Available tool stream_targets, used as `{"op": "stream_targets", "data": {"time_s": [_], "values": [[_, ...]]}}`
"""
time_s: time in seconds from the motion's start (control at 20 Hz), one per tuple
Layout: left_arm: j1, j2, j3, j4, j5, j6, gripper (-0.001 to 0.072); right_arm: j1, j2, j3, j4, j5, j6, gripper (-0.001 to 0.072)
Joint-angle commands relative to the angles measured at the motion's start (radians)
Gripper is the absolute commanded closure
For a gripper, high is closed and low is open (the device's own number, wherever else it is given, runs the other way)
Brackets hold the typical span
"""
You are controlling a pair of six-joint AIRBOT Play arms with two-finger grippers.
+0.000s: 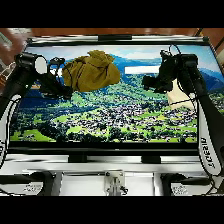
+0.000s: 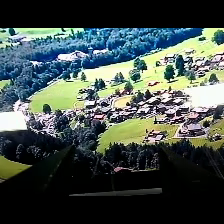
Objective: Fold the shirts.
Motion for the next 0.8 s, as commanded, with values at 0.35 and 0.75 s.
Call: {"op": "stream_targets", "data": {"time_s": [0.35,0.75], "values": [[0.0,0.0,0.0,0.0,0.0,0.0,0.0092,0.001,0.0,0.001,0.0,0.0,0.0,0.0137],[0.0,-0.001,0.0,0.0,0.068,0.0,0.0092,0.001,0.0,0.001,-0.001,0.0,0.0,0.0137]]}}
